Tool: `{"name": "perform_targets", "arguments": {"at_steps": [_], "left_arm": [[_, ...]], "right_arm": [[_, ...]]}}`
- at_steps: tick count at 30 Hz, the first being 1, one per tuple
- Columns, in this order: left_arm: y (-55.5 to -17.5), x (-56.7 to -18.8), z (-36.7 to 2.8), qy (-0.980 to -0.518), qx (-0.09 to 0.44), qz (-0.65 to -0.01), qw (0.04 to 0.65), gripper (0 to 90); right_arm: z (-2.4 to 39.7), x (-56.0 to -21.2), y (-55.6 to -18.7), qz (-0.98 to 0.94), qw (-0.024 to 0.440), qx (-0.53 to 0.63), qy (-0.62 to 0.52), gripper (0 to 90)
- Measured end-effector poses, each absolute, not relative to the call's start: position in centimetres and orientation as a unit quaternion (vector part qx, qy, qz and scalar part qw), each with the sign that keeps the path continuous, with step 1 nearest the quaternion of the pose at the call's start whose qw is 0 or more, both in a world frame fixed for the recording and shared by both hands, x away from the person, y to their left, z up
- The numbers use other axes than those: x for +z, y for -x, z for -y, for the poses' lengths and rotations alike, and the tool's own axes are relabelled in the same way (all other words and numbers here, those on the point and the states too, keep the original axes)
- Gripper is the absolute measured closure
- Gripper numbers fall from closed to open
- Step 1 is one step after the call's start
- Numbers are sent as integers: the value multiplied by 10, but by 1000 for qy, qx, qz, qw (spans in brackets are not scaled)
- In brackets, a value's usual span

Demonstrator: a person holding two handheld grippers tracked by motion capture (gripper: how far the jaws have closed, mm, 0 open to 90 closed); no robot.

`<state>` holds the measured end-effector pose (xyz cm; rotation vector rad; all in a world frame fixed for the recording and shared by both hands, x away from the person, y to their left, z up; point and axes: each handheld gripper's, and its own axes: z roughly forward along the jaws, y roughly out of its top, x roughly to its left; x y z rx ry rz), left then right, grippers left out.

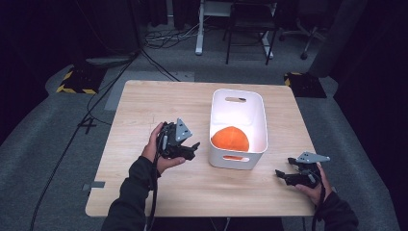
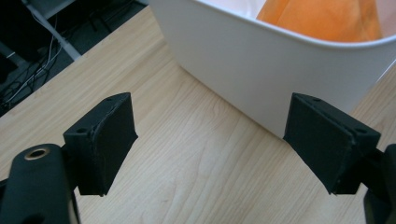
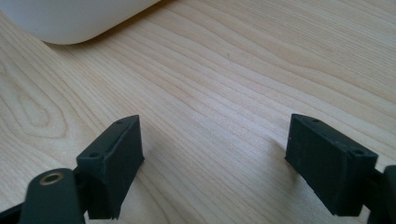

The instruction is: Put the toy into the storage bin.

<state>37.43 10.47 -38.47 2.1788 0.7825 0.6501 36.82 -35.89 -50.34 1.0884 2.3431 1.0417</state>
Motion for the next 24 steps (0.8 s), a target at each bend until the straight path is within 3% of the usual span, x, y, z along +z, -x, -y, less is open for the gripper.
{"name": "perform_targets", "arguments": {"at_steps": [24], "left_arm": [[-364, -416, -131, -861, 247, -322, 305, 166]], "right_arm": [[359, -503, -368, -828, 177, 368, -384, 190]]}}
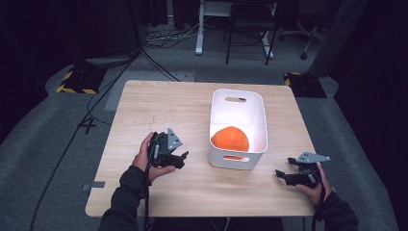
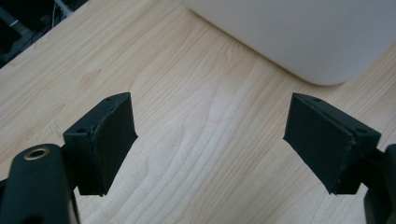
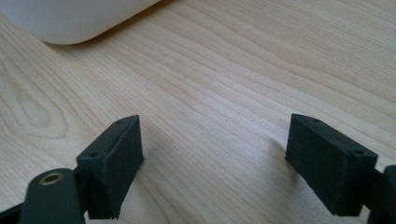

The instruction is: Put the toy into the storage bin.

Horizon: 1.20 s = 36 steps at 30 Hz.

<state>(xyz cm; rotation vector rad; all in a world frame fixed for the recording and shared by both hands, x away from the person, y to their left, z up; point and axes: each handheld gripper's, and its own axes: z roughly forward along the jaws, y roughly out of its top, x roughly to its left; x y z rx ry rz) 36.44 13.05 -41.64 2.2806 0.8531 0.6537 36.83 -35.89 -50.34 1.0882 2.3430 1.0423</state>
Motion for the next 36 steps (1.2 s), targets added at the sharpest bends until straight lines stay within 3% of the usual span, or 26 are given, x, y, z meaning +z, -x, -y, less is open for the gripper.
{"name": "perform_targets", "arguments": {"at_steps": [36], "left_arm": [[-341, -460, -179, -861, 241, -371, 251, 168]], "right_arm": [[359, -503, -368, -827, 177, 368, -385, 190]]}}
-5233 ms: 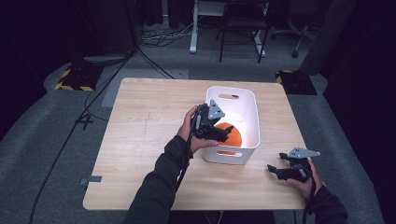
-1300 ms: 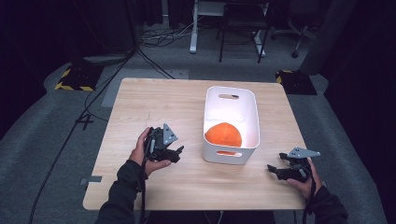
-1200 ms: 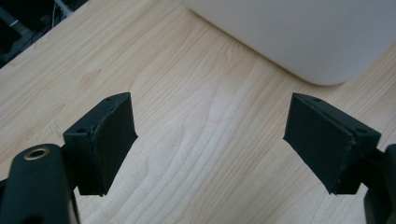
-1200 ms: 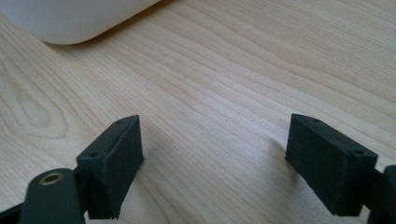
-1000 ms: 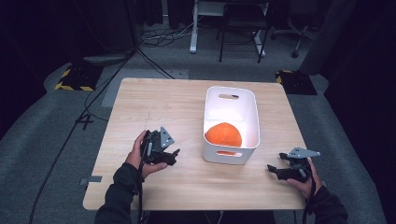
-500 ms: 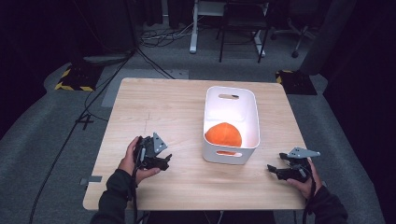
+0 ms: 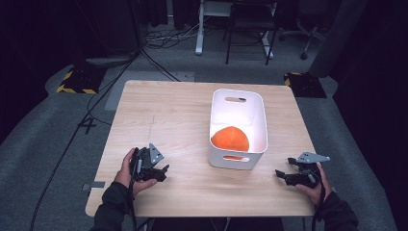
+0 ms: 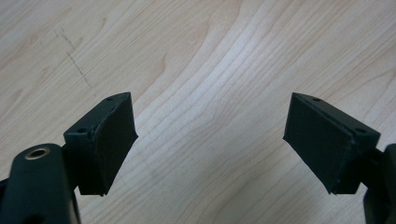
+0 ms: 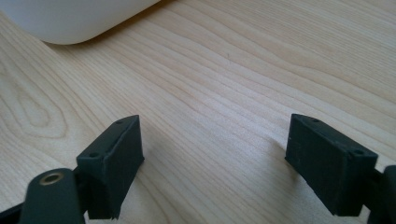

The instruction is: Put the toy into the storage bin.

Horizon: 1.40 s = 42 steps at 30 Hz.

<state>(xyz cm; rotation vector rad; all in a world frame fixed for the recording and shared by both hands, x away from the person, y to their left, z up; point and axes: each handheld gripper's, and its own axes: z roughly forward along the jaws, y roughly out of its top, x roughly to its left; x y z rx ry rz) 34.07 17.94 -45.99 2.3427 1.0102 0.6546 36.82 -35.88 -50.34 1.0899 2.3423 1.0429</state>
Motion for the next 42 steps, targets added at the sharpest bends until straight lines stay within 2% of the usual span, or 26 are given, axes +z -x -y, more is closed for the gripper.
{"name": "perform_targets", "arguments": {"at_steps": [20, 42], "left_arm": [[-331, -477, -204, -847, 236, -404, 251, 167], [-319, -497, -229, -816, 205, -454, 292, 167]], "right_arm": [[359, -503, -368, -828, 176, 368, -385, 190], [359, -503, -368, -828, 177, 368, -385, 190]]}}
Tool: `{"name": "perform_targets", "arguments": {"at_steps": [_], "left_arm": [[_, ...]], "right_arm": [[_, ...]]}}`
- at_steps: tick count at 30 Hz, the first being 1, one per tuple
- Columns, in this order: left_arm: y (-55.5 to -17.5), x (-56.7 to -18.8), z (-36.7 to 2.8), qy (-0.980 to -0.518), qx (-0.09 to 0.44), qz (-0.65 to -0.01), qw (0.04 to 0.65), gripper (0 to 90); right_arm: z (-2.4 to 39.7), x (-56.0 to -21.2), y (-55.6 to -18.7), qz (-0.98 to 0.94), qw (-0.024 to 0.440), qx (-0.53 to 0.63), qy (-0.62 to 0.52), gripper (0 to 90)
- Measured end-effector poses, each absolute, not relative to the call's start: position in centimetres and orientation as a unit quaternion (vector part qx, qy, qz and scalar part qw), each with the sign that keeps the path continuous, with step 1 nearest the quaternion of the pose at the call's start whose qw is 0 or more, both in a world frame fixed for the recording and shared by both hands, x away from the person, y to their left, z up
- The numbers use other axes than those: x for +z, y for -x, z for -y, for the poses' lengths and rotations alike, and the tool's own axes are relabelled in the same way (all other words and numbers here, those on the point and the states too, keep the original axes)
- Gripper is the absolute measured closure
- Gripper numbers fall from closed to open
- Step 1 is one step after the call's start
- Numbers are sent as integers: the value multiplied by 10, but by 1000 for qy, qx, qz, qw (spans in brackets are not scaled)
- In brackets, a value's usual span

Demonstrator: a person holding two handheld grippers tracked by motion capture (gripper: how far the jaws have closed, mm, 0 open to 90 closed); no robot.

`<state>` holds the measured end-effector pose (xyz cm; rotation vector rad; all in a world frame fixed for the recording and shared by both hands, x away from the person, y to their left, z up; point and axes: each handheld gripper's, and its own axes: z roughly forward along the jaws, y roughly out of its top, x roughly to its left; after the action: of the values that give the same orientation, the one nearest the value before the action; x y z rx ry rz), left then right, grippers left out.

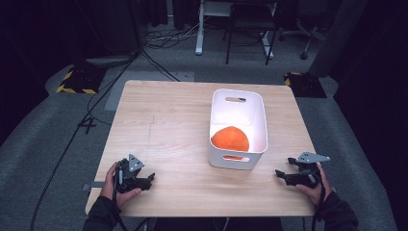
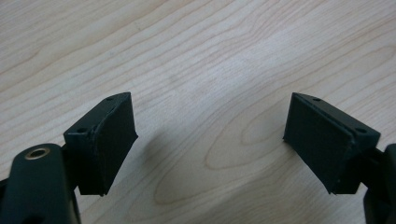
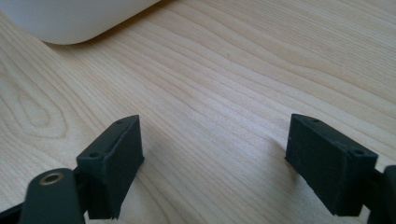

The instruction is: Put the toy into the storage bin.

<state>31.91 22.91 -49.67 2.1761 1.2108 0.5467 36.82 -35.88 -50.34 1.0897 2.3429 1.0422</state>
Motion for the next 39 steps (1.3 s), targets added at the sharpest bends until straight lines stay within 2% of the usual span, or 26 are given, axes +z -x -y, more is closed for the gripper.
{"name": "perform_targets", "arguments": {"at_steps": [6, 39], "left_arm": [[-320, -503, -239, -798, 179, -474, 326, 168], [-320, -503, -238, -793, 181, -484, 321, 159]], "right_arm": [[359, -503, -368, -827, 177, 369, -385, 190], [359, -503, -368, -829, 174, 369, -381, 187]]}}
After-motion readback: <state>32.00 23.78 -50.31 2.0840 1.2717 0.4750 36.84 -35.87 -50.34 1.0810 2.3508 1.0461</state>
